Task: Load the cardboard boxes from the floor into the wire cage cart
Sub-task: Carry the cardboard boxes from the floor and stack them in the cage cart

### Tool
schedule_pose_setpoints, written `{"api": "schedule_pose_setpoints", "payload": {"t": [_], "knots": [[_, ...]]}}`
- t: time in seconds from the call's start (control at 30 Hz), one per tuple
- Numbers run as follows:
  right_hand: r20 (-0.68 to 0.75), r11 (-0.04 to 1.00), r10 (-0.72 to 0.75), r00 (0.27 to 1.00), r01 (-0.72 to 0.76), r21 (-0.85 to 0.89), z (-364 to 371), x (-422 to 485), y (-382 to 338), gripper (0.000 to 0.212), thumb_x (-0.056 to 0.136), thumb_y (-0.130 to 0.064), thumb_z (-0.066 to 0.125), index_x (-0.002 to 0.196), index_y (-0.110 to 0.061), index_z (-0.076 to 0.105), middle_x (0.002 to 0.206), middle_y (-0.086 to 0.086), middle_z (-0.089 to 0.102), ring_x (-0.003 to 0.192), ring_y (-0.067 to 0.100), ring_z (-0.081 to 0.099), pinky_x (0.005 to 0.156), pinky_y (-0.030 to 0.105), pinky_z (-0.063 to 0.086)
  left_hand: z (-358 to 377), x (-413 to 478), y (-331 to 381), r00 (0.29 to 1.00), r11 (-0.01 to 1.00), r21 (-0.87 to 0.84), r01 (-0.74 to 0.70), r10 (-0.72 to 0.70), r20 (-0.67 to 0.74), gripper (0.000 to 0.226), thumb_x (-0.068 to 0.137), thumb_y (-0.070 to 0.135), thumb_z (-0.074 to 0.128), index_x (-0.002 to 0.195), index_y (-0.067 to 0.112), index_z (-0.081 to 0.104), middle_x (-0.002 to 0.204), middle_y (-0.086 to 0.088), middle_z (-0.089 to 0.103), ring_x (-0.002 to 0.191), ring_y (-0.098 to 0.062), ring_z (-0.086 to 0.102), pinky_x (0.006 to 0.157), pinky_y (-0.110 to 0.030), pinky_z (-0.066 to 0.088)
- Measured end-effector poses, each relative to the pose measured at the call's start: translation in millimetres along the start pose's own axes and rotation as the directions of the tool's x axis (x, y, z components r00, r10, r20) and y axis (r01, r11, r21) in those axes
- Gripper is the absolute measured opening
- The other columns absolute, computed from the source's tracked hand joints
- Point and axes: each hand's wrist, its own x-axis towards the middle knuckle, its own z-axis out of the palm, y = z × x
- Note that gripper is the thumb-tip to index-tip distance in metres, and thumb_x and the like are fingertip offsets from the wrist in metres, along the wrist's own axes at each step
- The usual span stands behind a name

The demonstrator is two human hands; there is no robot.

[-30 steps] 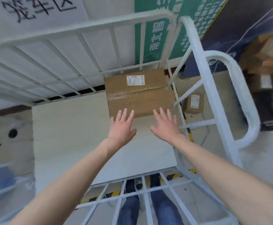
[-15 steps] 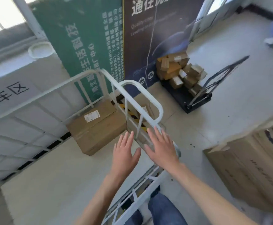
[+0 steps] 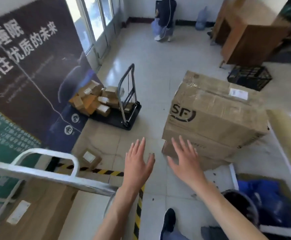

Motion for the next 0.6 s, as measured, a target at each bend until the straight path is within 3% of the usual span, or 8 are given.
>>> {"api": "schedule_pose_setpoints", "payload": {"t": [0.07, 0.13, 0.23, 0.37, 0.43, 0.6], "knots": [[0.006, 0.999, 0.033, 0.999, -0.034, 0.039, -10.8, 5.6, 35.6, 0.077, 0.089, -0.068, 0.026, 0.155, -0.042, -0.003, 0.165, -0.007, -0.01, 0.152, 0.025, -0.008, 0.121, 0.051, 0.002, 27.7, 19.9, 30.7, 1.0, 1.0, -0.025, -0.011, 0.011, 0.027, 0.063, 0.097, 0.044, 0.049, 0.153, 0.025, 0.029, 0.157, 0.005, 0.032, 0.146, -0.011, 0.023, 0.119, -0.032, 0.022], [0.003, 0.996, 0.066, 0.998, -0.066, 0.066, -19.5, 12.4, 66.6, 0.08, 0.084, -0.073, 0.02, 0.154, -0.044, -0.005, 0.164, -0.009, -0.013, 0.151, 0.023, -0.012, 0.12, 0.049, -0.001, 54.0, 36.3, 59.0, 0.999, 0.998, -0.051, -0.032, 0.034, 0.037, 0.057, 0.096, 0.041, 0.051, 0.149, 0.026, 0.037, 0.149, 0.007, 0.045, 0.137, -0.006, 0.037, 0.11, -0.023, 0.031], [-0.018, 0.985, 0.134, 0.991, -0.131, 0.113, -29.1, 19.9, 106.4, 0.08, 0.083, -0.074, 0.02, 0.154, -0.045, -0.004, 0.164, -0.01, -0.014, 0.151, 0.021, -0.013, 0.121, 0.049, 0.002, 87.6, 51.7, 95.0, 0.992, 0.994, -0.05, -0.094, 0.098, 0.078, 0.054, 0.095, 0.039, 0.053, 0.147, 0.026, 0.041, 0.144, 0.01, 0.05, 0.132, -0.003, 0.042, 0.102, -0.016, 0.028], [-0.069, 0.962, 0.218, 0.974, -0.202, 0.181, -40.0, 35.7, 143.8, 0.078, 0.086, -0.075, 0.024, 0.153, -0.048, -0.005, 0.164, -0.012, -0.016, 0.15, 0.017, -0.015, 0.12, 0.046, 0.002, 118.1, 83.6, 124.3, 0.967, 0.985, -0.033, -0.17, 0.173, 0.188, 0.056, 0.095, 0.037, 0.053, 0.148, 0.026, 0.039, 0.146, 0.011, 0.048, 0.133, -0.005, 0.04, 0.105, -0.018, 0.031], [-0.087, 0.945, 0.27, 0.959, -0.247, 0.213, -46.3, 46.4, 161.4, 0.076, 0.089, -0.071, 0.029, 0.153, -0.048, -0.005, 0.164, -0.011, -0.016, 0.15, 0.016, -0.016, 0.119, 0.043, -0.002, 131.2, 108.2, 136.6, 0.952, 0.981, -0.037, -0.189, 0.192, 0.237, 0.055, 0.095, 0.035, 0.053, 0.148, 0.025, 0.04, 0.147, 0.009, 0.047, 0.136, -0.009, 0.039, 0.109, -0.028, 0.036], [-0.075, 0.902, 0.376, 0.923, -0.347, 0.257, -65.8, 89.1, 202.2, 0.075, 0.093, -0.064, 0.036, 0.154, -0.046, -0.003, 0.163, -0.009, -0.018, 0.15, 0.017, -0.017, 0.121, 0.044, -0.003, 159.3, 189.8, 156.6, 0.945, 0.98, -0.055, -0.193, 0.2, 0.257, 0.052, 0.095, 0.03, 0.054, 0.145, 0.021, 0.045, 0.145, 0.004, 0.05, 0.135, -0.014, 0.042, 0.109, -0.032, 0.036]]}}
